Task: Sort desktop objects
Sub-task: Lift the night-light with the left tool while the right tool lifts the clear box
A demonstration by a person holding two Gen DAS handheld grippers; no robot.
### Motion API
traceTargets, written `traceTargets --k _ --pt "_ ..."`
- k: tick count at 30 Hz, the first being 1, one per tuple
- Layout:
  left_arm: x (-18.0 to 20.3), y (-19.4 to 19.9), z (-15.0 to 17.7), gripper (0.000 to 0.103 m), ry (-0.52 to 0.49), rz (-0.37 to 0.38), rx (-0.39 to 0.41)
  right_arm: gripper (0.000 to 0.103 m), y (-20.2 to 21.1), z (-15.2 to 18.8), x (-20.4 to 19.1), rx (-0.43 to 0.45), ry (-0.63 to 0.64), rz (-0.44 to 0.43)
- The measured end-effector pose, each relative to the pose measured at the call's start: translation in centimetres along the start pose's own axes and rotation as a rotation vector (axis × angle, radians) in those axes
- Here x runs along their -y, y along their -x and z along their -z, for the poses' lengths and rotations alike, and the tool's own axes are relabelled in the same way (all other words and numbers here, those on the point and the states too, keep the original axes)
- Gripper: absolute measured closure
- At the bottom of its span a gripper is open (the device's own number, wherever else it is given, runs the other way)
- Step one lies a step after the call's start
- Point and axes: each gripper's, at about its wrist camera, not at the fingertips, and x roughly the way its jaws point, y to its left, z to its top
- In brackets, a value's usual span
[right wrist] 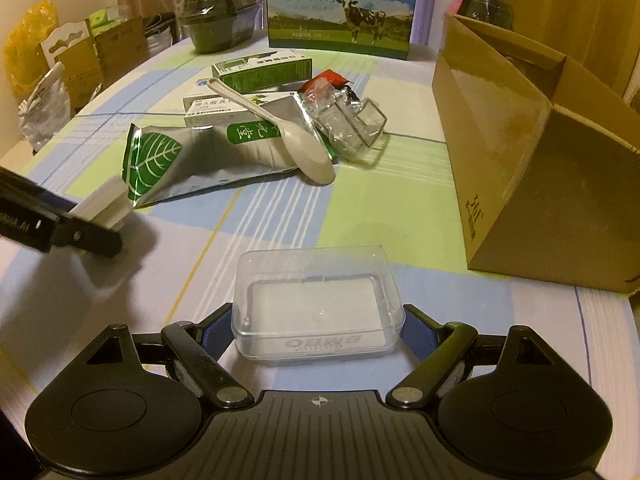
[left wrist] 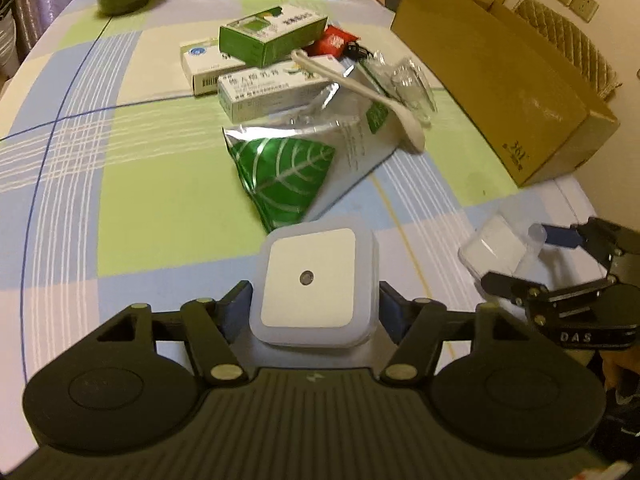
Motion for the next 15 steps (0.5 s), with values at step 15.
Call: traceTargets --k 15 --pt "-0.8 0.1 0.1 0.031 0.135 0.060 -0.035 0.013 -0.2 0.3 0.1 0.001 -0.009 0.007"
